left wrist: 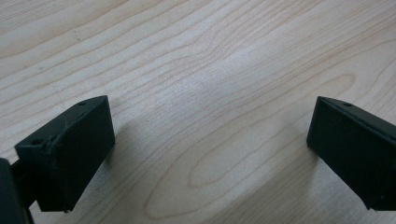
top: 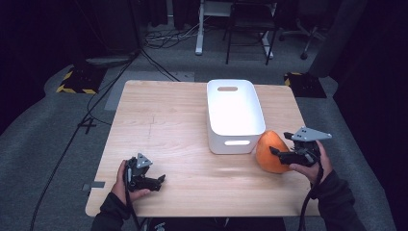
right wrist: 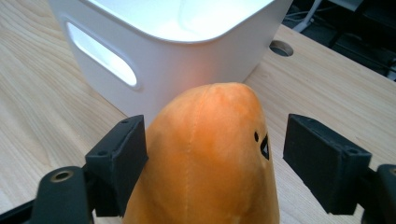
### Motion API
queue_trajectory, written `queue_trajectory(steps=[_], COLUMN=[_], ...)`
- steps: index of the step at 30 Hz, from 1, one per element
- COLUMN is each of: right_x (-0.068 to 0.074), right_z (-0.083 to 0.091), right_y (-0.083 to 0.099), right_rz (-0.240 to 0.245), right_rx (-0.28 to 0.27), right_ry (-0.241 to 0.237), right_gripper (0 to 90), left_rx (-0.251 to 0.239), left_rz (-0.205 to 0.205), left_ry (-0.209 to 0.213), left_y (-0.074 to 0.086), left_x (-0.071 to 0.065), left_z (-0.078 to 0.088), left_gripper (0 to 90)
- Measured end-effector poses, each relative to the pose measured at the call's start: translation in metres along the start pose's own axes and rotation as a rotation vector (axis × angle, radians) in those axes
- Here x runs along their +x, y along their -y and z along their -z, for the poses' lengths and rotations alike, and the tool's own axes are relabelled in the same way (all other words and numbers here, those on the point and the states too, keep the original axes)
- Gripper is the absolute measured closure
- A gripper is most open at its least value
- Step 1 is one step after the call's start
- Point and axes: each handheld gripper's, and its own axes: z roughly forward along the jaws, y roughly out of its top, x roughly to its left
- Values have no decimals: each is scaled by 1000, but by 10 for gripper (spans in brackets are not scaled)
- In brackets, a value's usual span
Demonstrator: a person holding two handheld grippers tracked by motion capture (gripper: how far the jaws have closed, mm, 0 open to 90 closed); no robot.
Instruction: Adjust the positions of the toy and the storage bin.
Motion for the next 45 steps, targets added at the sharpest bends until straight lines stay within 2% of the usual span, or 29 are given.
queue_trajectory(steps=[3,5,6,9,12,13,15,17,19,21,23,24,25,28,29,31,34,35,36,37,38,39,40,42,43,44,45], right_x=[-1,0,0,-1,-3,-3,-3,-3,-4,-5,-5,-6,-10,-16,-20,-21,-24,-24,-23,-23,-23,-23,-22,-22,-21,-21,-21], right_z=[-5,-13,-13,-19,-21,-23,-24,-23,-21,-17,-15,-11,-5,2,7,10,16,18,20,21,22,23,24,25,27,27,28], right_y=[-3,-5,-5,-2,0,2,4,5,9,15,18,22,32,41,48,51,63,64,66,67,69,70,71,72,74,74,75], right_rz=[-12,-14,-14,-55,-63,-70,-63,-56,-56,-49,-47,-49,-77,-100,-121,-128,-130,-125,-123,-124,-128,-128,-126,-124,-125,-125,-125], right_rx=[14,52,52,84,87,112,114,122,120,99,85,71,32,5,-17,-32,-75,-79,-83,-89,-95,-98,-102,-104,-107,-107,-111], right_ry=[-2,9,9,-6,-20,-50,-59,-69,-80,-91,-94,-101,-107,-105,-97,-96,-98,-94,-91,-91,-90,-85,-83,-79,-81,-81,-79], right_gripper=[203,179,179,165,164,208,237,332,441,489,505,517,538,548,548,548,551,556,561,564,568,571,573,576,577,577,577], left_rx=[2,0,0,1,0,0,1,0,1,4,5,4,5,7,8,17,30,16,16,3,3,-30,-30,-79,-114,-114,-135], left_rz=[0,0,0,1,0,0,1,0,1,1,3,19,46,64,50,27,6,-30,-30,-90,-90,-121,-121,-134,-156,-156,-169], left_ry=[1,0,0,0,0,0,0,0,0,0,-7,-9,-33,-46,-45,-18,-8,7,7,17,17,59,59,98,136,136,135], left_y=[0,0,0,0,0,0,0,0,0,0,-1,-2,-4,-7,-8,-10,-14,-18,-18,-23,-23,-31,-31,-41,-54,-54,-61], left_x=[0,0,0,0,0,0,0,0,0,0,0,-1,-3,-5,-5,-8,-12,-16,-16,-23,-23,-31,-31,-36,-43,-43,-46], left_z=[0,0,0,0,0,0,0,0,0,0,0,-1,-3,-5,-6,-5,-6,-6,-6,-7,-7,-7,-7,-5,-5,-5,-6], left_gripper=[12,12,12,12,12,12,13,12,12,12,8,8,6,7,17,35,103,156,198,196,174,176,180,168,180,178,178])
